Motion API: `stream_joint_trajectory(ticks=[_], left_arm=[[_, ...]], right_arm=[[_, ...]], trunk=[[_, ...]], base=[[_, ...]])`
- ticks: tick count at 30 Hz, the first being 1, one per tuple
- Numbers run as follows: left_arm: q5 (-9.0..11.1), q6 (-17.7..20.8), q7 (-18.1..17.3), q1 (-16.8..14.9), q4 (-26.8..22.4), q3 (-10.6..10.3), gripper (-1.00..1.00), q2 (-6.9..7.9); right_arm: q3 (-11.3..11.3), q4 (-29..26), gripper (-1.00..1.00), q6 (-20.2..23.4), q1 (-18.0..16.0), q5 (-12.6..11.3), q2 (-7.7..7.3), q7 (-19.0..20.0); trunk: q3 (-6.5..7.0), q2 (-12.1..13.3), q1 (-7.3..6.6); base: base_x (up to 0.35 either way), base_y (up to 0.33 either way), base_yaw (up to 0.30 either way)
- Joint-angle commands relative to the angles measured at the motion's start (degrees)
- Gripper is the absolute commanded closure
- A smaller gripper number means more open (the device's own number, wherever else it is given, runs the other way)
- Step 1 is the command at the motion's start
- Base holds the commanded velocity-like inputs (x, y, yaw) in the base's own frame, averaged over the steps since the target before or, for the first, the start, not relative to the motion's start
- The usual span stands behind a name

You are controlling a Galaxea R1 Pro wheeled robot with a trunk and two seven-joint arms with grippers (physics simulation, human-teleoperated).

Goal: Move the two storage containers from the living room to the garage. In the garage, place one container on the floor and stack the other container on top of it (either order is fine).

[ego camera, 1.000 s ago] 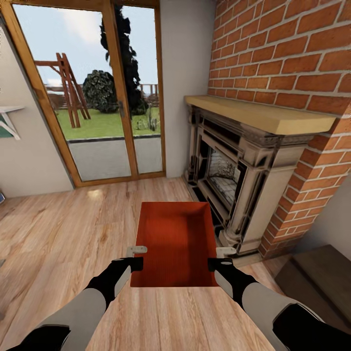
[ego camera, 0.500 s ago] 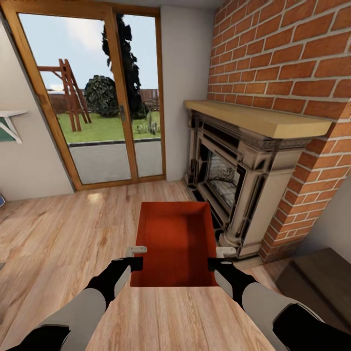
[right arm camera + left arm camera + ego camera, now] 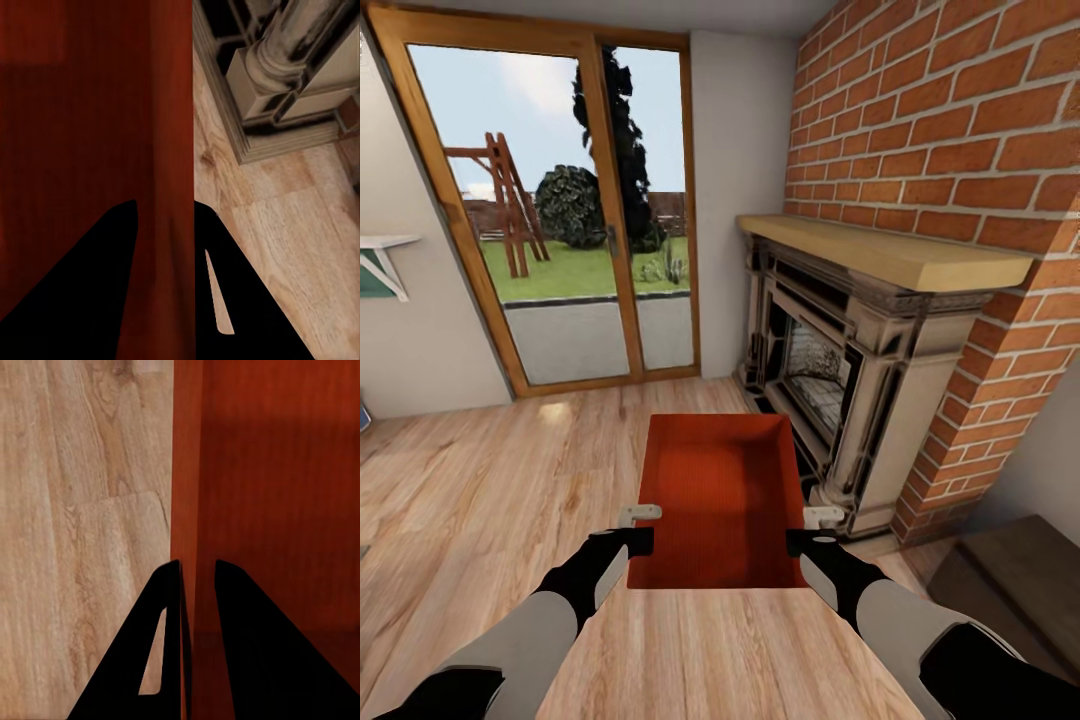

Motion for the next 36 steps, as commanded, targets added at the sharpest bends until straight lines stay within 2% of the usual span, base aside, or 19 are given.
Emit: stream_joint_trajectory(ticks=[1, 36], left_arm=[[0.97, 0.34, 0.46, -0.03, 0.08, 0.33, 1.0, -0.02], [0.97, 0.34, 0.46, -0.03, 0.16, 0.24, 1.0, -0.01]], right_arm=[[0.9, -0.52, 1.0, 0.2, -0.04, 0.34, -0.01, 0.99], [0.9, -0.52, 1.0, 0.2, -0.04, 0.34, -0.01, 1.03]], trunk=[[0.0, -0.08, 0.02], [3.13, -0.08, 0.02]], base=[[0.0, 0.0, 0.0], [0.0, 0.0, 0.0]])
